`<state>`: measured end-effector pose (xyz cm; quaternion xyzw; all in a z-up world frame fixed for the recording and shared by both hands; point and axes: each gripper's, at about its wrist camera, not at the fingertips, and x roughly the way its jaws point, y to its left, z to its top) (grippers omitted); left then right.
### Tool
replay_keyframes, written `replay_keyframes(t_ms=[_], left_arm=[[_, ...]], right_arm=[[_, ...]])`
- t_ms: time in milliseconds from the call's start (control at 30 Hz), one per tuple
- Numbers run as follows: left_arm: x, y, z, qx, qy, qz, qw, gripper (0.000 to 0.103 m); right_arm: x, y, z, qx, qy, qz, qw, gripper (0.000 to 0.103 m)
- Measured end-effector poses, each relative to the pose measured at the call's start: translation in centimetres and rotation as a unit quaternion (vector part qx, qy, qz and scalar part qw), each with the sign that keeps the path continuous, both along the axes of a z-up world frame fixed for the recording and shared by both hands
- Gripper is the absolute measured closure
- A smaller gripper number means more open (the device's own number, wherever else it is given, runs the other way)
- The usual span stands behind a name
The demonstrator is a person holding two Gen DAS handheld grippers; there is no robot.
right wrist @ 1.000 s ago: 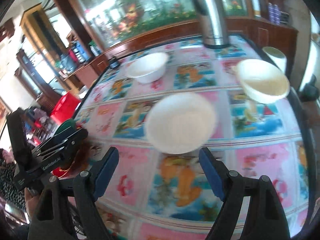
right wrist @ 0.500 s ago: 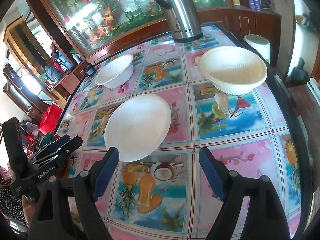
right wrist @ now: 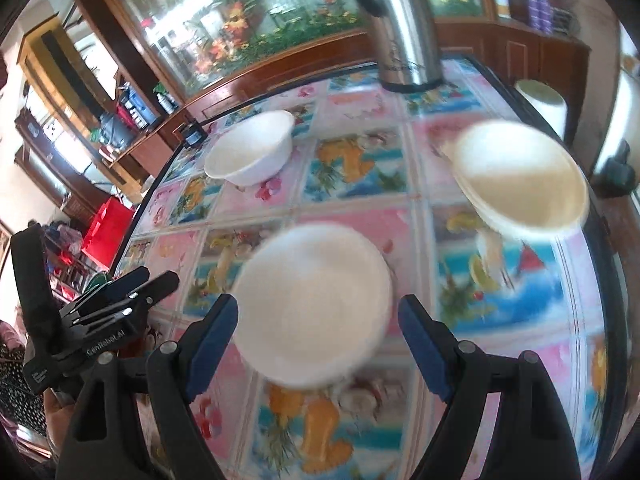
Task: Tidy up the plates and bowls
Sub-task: 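Move the right gripper to the white paper plate on the table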
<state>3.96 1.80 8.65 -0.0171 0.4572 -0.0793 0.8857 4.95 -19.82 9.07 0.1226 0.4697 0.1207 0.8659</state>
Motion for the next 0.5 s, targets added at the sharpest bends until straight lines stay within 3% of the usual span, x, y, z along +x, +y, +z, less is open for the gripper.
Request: replay_keyframes(t_ms=[200,333,500], left_arm=[[5.0,0.8,1.6,-0.015,0.018,0.017,0.9996,0.034],[9.2,1.8,2.1,-0.023,0.021,0.038,0.9988,0.034],[14.3,2.7,0.4,-0.019,0.049,0.049,0.9974,0.034]], right_arm=[[5.6,2.7,1.6,-0.022,-0.010,0.026,0.999,0.020],[9.9,4.3,1.7,-0.006,-0.007,0.042,0.999,0.020],[15.4,6.4,0.0,-0.027,0.015,0.059,0.998,0.020]])
